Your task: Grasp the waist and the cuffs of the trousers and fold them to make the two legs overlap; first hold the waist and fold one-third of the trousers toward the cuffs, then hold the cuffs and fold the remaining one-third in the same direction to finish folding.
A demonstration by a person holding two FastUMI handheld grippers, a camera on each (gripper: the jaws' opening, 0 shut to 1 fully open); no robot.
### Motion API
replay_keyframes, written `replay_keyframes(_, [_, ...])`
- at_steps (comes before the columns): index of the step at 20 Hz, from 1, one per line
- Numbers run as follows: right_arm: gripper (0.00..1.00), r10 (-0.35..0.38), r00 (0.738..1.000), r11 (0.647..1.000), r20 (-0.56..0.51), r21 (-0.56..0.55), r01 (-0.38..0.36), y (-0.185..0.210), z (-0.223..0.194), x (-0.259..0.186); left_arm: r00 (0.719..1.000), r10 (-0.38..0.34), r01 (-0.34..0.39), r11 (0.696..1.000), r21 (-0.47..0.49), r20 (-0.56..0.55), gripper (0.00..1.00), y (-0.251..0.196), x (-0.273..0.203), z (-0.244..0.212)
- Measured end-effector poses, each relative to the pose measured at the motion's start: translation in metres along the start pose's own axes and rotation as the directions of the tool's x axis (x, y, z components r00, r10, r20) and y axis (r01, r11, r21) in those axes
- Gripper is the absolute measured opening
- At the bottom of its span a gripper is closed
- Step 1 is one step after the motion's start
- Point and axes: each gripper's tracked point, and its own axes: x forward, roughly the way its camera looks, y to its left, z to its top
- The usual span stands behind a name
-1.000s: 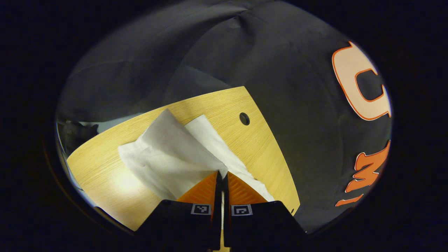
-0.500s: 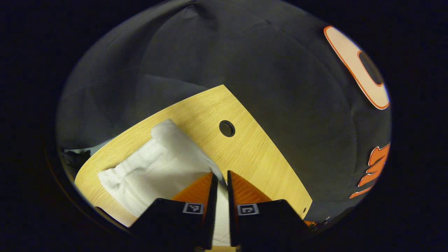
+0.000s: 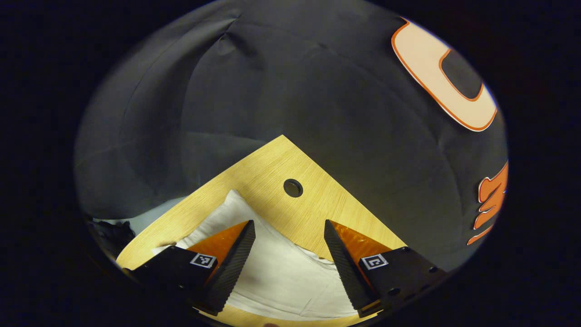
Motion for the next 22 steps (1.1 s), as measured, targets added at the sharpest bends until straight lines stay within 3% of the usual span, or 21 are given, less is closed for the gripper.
replay_keyframes(5, [0.98, 0.006, 0.998, 0.999, 0.067, -0.032, -0.004, -0.029, 0.017, -0.031, 0.997, -0.035, 0.028, 0.995, 0.092, 0.071, 1.00, -0.003, -0.016, 0.010])
replay_keyframes(12, [0.98, -0.054, 0.989, 0.999, 0.135, 0.016, 0.052, -0.115, 0.048, -0.069, 0.984, -0.095, 0.052, 0.963, 0.265, 0.153, 1.00, -0.022, -0.061, -0.005])
replay_keyframes(16, [0.98, -0.098, 0.988, 0.995, 0.120, 0.037, 0.094, -0.160, 0.046, -0.056, 0.963, -0.164, 0.068, 0.916, 0.395, 0.214, 1.00, -0.051, -0.113, -0.029])
replay_keyframes(22, [0.99, -0.098, 0.994, 0.992, 0.052, 0.080, 0.094, -0.178, 0.045, -0.021, 0.958, -0.158, 0.054, 0.919, 0.392, 0.238, 1.00, -0.051, -0.157, -0.053])
